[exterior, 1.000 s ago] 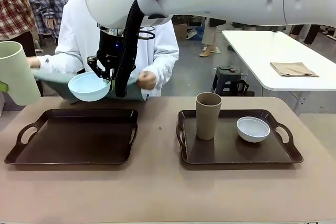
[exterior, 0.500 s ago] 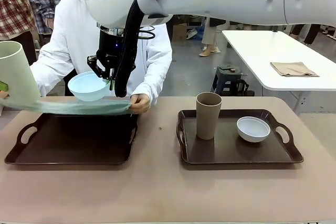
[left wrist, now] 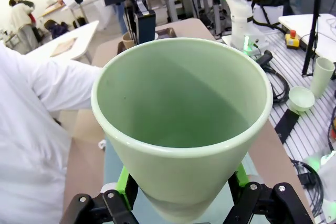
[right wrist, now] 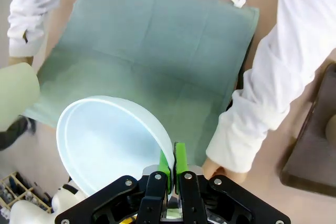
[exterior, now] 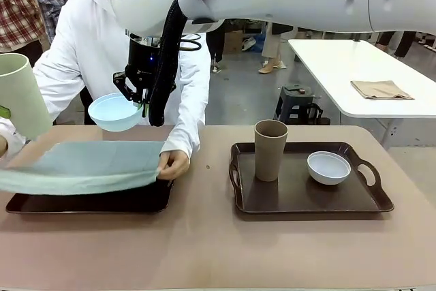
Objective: Set up a tray with a mat and arrange the tableware.
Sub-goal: Place the Picnic Bowl and Reusable plastic cup back onto the Handle tray in front of the human's position.
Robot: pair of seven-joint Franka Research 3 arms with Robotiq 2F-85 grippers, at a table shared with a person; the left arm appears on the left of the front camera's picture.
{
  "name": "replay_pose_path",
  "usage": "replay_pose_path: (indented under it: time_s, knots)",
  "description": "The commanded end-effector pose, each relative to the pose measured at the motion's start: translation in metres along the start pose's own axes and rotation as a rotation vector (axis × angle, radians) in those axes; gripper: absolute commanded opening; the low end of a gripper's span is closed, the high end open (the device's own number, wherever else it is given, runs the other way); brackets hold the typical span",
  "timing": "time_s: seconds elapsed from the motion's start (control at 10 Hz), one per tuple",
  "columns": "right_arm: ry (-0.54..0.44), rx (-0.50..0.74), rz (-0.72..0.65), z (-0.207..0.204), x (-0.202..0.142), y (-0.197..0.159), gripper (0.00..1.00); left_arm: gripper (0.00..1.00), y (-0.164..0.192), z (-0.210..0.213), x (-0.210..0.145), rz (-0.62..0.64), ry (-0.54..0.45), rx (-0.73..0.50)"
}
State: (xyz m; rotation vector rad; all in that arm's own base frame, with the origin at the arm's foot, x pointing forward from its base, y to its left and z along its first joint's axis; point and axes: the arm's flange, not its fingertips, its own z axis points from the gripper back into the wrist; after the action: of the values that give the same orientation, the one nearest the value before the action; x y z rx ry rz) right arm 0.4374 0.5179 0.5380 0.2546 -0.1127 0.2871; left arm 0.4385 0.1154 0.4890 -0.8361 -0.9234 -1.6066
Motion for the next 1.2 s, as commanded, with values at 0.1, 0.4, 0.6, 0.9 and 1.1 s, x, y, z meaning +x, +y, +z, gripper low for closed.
replay_pose_path:
  time_s: [0.1,0.4,0.6,0.9,1.1]
  knots:
    - [-0.006,-0.004,0.001,0.0005,0.0,-0.0002,0.0,0.27,0.0013,0.0019,0.0024,-0.013,0.005,0.0]
    - [-0.006,-0.004,0.001,0.0005,0.0,-0.0002,0.0,0.27,0.0013,0.0019,0.0024,-0.013,0.005,0.0]
    - [-0.006,-0.004,0.001,0.0005,0.0,-0.0002,0.0,0.27,0.0013,0.0019,0.0024,-0.013,0.005,0.0]
    - [-0.006,-0.004,0.001,0.0005,0.0,-0.0002,0.0,0.27,0.0013,0.0019,0.0024,-0.013,0.005,0.0]
    - [-0.006,-0.004,0.001,0.0005,0.0,-0.0002,0.0,0.27,0.0013,0.0019,0.0024,-0.013,0.005,0.0]
